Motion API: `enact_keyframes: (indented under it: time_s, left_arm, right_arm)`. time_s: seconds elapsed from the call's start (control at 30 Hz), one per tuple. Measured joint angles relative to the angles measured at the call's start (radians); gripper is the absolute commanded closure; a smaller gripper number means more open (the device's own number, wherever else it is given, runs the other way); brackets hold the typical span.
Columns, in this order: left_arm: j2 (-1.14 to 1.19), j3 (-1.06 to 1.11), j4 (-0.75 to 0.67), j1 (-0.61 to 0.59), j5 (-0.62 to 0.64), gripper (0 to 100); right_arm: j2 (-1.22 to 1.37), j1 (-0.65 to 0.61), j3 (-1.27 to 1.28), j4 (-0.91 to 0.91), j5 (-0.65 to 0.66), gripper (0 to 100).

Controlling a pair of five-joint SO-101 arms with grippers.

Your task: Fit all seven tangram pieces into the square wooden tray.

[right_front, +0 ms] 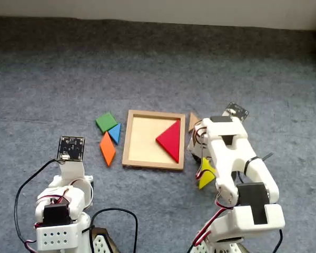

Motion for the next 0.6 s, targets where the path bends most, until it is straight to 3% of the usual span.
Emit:
enact_keyframes:
  time_s: [0.5,0.6]
  left_arm:
    - [0.000,0.000,0.000,0.000,0.000,99]
    - [0.000,0.000,0.000,0.000,0.000,99]
  right_arm:
    - [0.008,0.011,-0.052,-0.015,-0.147,58.9]
    - [0.008,0.011,-0.052,-0.015,-0.147,64.0]
